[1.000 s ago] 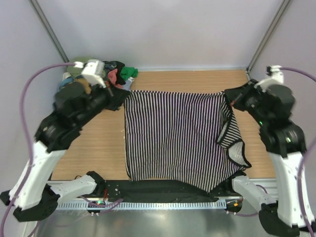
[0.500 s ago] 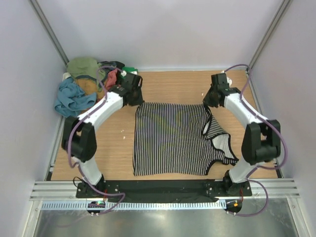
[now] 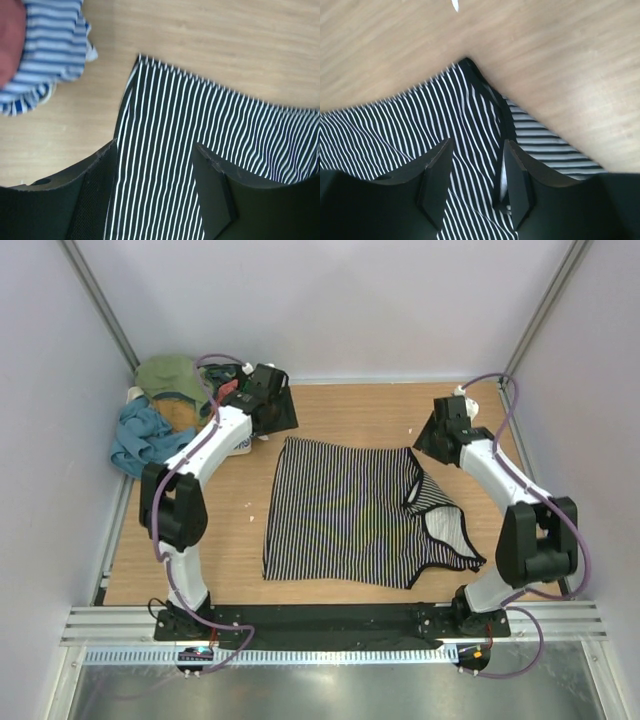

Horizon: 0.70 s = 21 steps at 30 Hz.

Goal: Fold and stack the tank tops

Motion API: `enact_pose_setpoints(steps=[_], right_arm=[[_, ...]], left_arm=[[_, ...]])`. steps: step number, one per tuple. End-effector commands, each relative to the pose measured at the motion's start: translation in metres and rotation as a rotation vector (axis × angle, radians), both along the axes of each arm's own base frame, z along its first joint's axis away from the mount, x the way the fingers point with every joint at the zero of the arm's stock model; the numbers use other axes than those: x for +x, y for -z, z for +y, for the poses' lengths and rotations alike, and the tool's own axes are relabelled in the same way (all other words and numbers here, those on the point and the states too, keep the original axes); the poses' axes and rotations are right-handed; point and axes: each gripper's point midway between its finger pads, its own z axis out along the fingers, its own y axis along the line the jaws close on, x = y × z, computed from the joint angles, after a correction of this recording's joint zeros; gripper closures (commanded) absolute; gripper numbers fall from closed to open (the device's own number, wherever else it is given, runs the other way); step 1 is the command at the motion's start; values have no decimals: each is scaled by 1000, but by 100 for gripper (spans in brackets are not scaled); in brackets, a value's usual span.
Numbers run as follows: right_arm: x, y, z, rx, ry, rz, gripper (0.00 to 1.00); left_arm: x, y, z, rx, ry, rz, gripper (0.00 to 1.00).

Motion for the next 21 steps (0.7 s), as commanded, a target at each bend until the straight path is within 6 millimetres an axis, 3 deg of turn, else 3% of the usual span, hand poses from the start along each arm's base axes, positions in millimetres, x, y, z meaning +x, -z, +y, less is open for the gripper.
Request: enact_pose_setpoints(steps=[1,2,3,4,5,7,8,10,14,21], right_arm=[[-43,15,0,7,-52,42,48],[-52,19,0,9,-61,56,47],[-61,14,1,19,-61,41,45],[-78,30,4,29,-82,81,44],[-85,32,5,34,-83,83,43],[-105,40,9,53,-89,102,42],[-111,42,10,65,-91,111,41],[-125,47,12,75,-73,127,40],[-129,55,18,102,-70,116,39],[-125,82,35,129,-79,166,43]], left_arm=[[-44,-32,-10,-35,36,-38,38],[-66,-6,-15,-18,64,17,38],[-73,-18,-21,-63,73,-28,38],[-82,-12,-22,-79,77,-24,38],[-95,10,-24,-104,91,-3,38],[-108,7,-24,-156,99,-27,39],[-121,24,-19,-153,107,2,39],[-123,19,-14,-156,107,-45,39],[-132,42,-6,-145,109,-75,39],[-137,75,-13,-149,188,-64,41]])
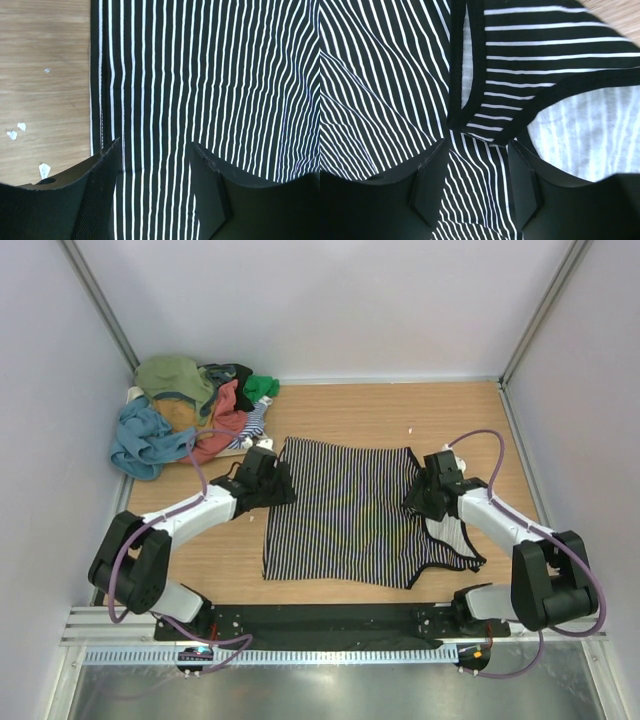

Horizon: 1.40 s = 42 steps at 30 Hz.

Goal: Fold and stack the tank tops

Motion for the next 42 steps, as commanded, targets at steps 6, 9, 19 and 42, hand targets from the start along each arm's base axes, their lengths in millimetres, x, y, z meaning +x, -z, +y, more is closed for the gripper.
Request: enact_pose_setpoints(steps=[6,9,19,42], right_arm=[[21,8,5,1,46,-30,66],[25,5,0,-26,66,-40,80],[51,-28,-29,-99,138,-115,99],[108,-19,-209,-125,778,-111,47]], left_arm=[[20,-8,-17,-49,72,-106,43],[20,-5,-18,-52,72,-96,43],[18,2,-20,-50,74,-62,44],[24,11,2,54,-10,-60,46]])
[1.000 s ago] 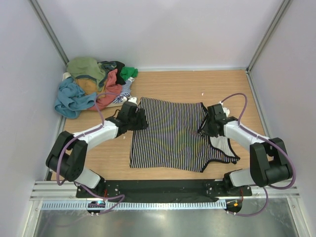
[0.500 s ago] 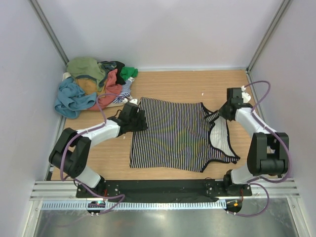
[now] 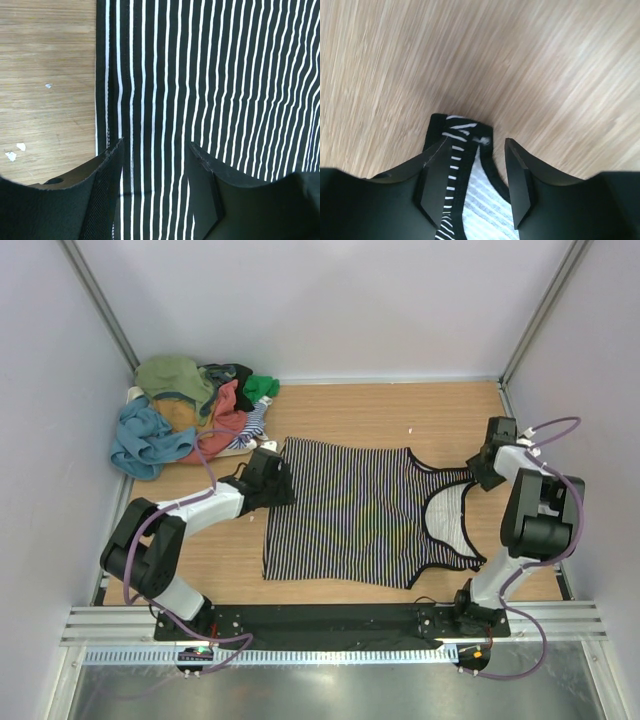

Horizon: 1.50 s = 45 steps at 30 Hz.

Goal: Fold and stack the tank tops

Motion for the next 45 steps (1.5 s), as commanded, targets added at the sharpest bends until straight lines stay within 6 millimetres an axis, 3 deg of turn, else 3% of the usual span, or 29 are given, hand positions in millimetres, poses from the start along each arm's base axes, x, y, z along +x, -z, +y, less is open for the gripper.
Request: enact_pose_setpoints(steps=[1,4,8,14,19,23,31,36,37,39,45], right_arm=[[9,-48,-29,-81,100,-127,45],[4,-58,-31,-107,94,-142,38],[-1,-74,-18,-84,15,-191,39],[-14,-56,21,31,-146,-180,40],[-10,-32,53,101,-284,-144,48],[-5,-23,79,90,-354,-90,49],[3,-5,61,-2,-263,-22,50],[23,8,53,-16,-226,16,60],[27,10,52,-12,-219,18,69],[40,15,51,-13,-215,25,75],[76,14,47,-17,-201,18,87]], left_arm=[[13,-17,2,7,-20,-60,46],[13,-18,6,15,-32,-67,46],[13,-21,9,24,-39,-80,45],[15,-19,13,43,-59,-75,45],[17,-16,20,38,-80,-59,45],[18,-16,24,36,-97,-58,45],[19,-12,28,44,-110,-37,45],[21,-3,31,53,-123,-2,45],[20,0,31,56,-124,7,45],[21,4,32,60,-129,20,45],[25,7,36,74,-144,25,44]])
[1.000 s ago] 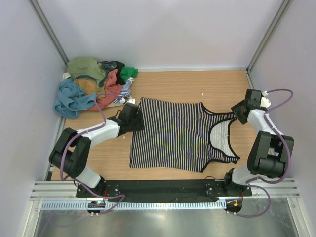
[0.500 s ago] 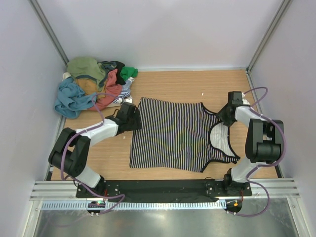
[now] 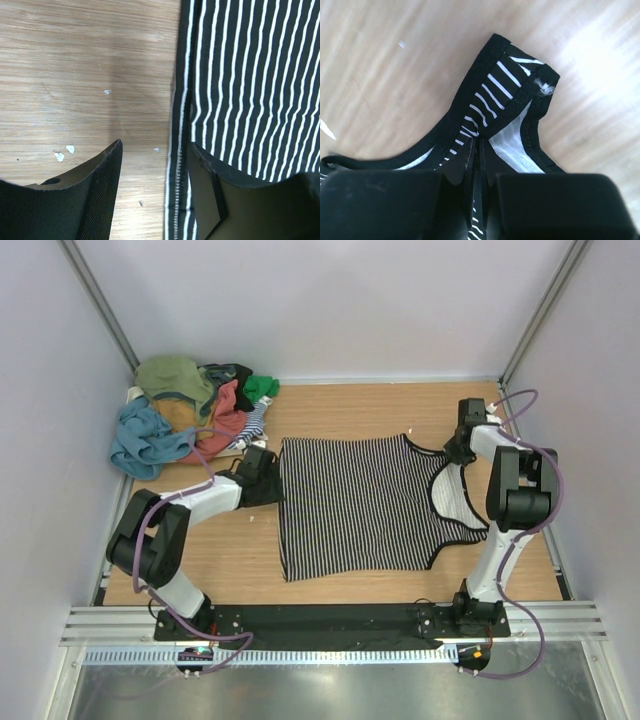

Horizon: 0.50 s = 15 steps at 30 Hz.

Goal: Fold and stack the tank tops

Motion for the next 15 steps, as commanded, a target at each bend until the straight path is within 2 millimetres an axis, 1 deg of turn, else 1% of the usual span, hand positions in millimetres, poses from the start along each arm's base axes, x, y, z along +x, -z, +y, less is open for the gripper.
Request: enact_pose_setpoints(steps=[1,3,4,6,8,9,11,14,15], right_arm=[[13,8,-7,-16,34,23,90],[22,4,-6,-7,29,8,94],[23,7,-5,-4,27,14,94],[28,5,-4,2,26,2,94],[30,5,-4,2,26,-3,95],[31,4,-4,2,26,-7,95],[31,5,-4,5,28,-8,95],[31,5,-4,2,28,-11,95],[31,5,-5,1,30,-11,95]], left_arm=[[15,-10,0,0,-27,-35,44],[18,-11,-2,-6,-24,-42,45],[19,-5,-3,-4,-25,-29,45],[24,-5,-9,-19,-28,-16,45],[24,-3,-20,-70,-18,11,45],[27,-6,-25,-89,-11,6,44],[29,-7,-30,-109,-16,13,43],[29,-2,-32,-117,-29,41,43],[30,2,-34,-116,-38,57,45]])
